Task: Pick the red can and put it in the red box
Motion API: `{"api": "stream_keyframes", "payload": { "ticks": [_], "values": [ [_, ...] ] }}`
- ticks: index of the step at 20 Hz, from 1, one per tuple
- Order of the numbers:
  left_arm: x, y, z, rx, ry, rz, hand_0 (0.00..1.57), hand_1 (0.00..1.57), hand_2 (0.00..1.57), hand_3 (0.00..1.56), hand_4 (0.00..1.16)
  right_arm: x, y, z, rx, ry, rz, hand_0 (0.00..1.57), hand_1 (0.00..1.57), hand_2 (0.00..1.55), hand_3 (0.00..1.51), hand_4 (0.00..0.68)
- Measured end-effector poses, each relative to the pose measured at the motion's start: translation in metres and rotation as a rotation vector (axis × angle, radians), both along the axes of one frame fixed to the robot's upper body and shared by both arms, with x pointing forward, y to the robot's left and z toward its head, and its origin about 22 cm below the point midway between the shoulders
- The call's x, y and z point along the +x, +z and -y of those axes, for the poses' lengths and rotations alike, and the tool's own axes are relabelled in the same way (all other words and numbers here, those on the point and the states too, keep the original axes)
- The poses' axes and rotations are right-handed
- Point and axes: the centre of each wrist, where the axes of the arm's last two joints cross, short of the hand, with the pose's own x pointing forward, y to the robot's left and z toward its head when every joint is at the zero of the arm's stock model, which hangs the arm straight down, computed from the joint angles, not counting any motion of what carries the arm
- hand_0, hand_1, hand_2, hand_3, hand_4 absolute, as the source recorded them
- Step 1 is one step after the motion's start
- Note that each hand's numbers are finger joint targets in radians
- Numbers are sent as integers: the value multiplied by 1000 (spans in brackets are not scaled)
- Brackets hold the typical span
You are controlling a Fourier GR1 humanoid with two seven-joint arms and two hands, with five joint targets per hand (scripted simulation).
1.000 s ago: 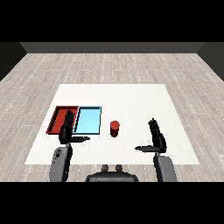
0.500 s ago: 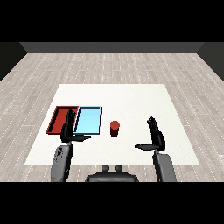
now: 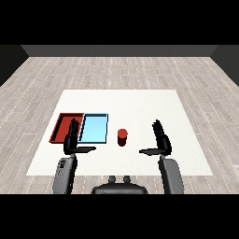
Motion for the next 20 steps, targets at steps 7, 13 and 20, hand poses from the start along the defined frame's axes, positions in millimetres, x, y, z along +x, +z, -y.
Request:
{"api": "stream_keyframes", "payload": {
  "ticks": [7, 13, 20],
  "values": [
    [1, 1, 1, -11, -4, 0, 0, 0, 0, 0, 0, 24, -15, -19, 48, 29, -43, 0, 0, 0, 0, 0],
    [6, 4, -6, -14, 2, 1, 0, 0, 0, 0, 0, 32, -30, -35, 90, 50, -72, 0, 0, 0, 0, 0],
    [3, 1, -7, -25, 1, 4, 0, 0, 0, 0, 0, 34, -45, -59, 103, 61, -88, 0, 0, 0, 0, 0]
  ]
}}
